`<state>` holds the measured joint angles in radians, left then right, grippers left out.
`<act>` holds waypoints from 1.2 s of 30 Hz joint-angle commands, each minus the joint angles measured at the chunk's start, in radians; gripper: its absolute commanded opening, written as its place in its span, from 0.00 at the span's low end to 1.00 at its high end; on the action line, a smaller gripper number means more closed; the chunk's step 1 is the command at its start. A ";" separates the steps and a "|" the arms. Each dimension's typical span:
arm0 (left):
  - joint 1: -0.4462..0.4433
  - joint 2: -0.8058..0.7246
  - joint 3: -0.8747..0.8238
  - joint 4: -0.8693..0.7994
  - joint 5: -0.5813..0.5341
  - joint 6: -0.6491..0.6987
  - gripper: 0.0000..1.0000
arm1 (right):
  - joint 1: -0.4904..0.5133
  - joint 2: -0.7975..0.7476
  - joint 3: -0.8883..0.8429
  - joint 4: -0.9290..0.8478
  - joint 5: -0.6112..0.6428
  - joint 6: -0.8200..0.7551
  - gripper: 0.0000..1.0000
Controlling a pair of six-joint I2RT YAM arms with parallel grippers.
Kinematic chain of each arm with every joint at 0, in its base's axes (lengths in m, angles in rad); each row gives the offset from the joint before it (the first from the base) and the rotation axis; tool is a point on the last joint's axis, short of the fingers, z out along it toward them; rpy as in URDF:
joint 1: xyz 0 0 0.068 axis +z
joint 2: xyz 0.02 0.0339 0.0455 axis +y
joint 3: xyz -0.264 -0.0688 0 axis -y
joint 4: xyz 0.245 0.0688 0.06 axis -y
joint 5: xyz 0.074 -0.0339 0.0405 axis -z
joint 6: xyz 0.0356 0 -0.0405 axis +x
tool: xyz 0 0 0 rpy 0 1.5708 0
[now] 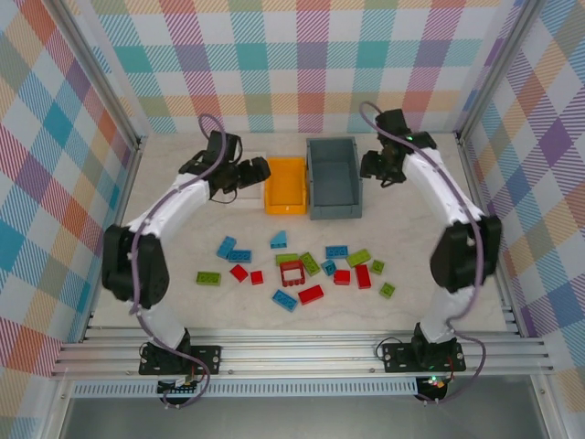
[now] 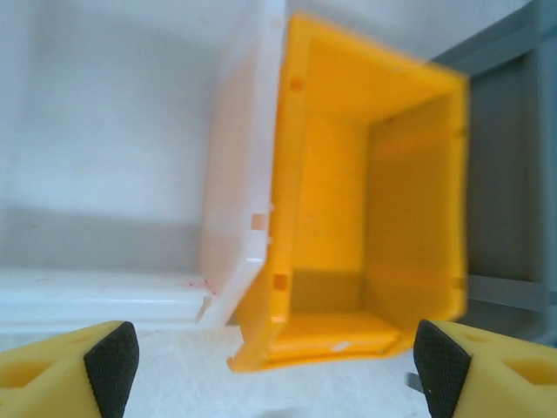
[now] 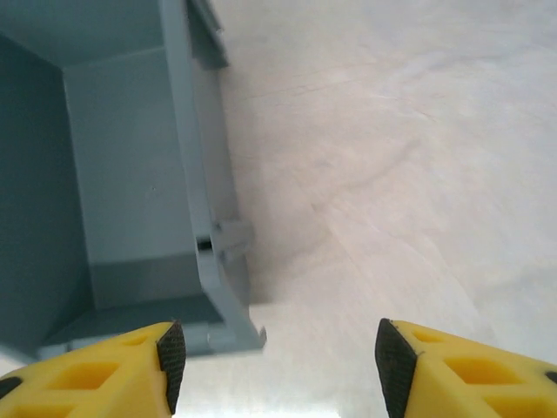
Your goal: Sort the legos into containers by color
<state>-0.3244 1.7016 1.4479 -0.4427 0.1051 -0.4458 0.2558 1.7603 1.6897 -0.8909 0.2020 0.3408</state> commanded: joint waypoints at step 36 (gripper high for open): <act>-1.101 -0.556 -0.716 0.334 -0.594 -0.329 0.89 | 0.027 -0.500 -1.099 0.148 -0.228 0.503 0.40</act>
<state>-1.4132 1.1790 0.7128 -0.0990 -0.4541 -0.7673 0.2714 1.2621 0.5987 -0.7567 -0.0200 0.8326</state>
